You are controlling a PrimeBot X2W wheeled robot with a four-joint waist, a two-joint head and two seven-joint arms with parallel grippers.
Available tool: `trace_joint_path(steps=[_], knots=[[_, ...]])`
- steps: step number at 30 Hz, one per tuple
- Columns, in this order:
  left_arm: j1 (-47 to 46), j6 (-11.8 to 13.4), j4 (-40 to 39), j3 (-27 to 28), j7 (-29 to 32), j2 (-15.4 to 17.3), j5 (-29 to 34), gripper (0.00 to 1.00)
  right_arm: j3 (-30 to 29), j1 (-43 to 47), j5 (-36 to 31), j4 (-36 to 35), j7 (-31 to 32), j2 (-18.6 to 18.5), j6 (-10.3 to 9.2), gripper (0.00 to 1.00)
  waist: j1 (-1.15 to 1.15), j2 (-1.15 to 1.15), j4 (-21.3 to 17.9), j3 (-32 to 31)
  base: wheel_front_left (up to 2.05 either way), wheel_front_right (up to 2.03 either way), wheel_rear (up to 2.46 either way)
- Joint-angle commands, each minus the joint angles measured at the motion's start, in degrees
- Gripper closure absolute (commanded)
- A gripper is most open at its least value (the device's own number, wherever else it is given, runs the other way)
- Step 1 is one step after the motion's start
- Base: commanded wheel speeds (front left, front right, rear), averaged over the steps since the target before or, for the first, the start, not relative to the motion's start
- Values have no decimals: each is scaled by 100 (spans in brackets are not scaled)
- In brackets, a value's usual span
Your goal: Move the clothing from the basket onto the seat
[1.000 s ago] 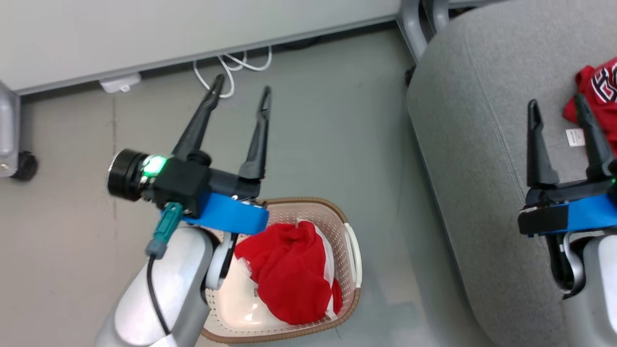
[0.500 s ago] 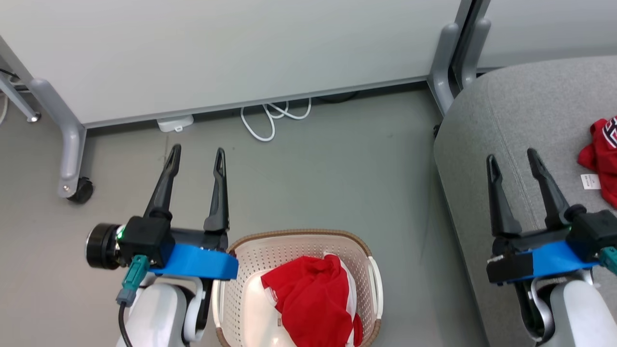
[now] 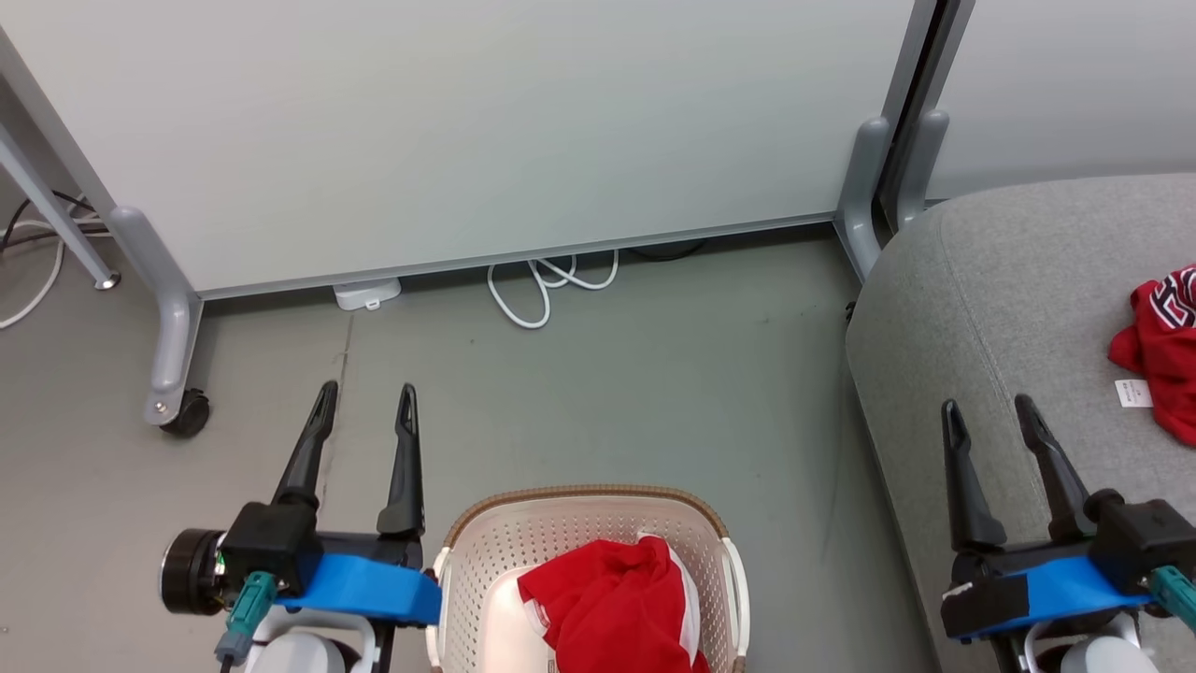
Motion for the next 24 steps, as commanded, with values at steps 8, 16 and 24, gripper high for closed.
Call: trace_joint_path(steps=[8,16,24], knots=[[310,-66,26,114,-15,-43,50,0,-66,349,43,36,-22,101,1,0,1,0,15,-142,0,0,0],[336,-81,54,111,-15,-51,12,0,-82,399,53,60,-22,125,1,0,1,0,32,-139,0,0,0],[299,-55,64,60,-15,-51,-11,0,-68,368,95,102,-22,131,1,0,1,0,40,-137,0,0,0]])
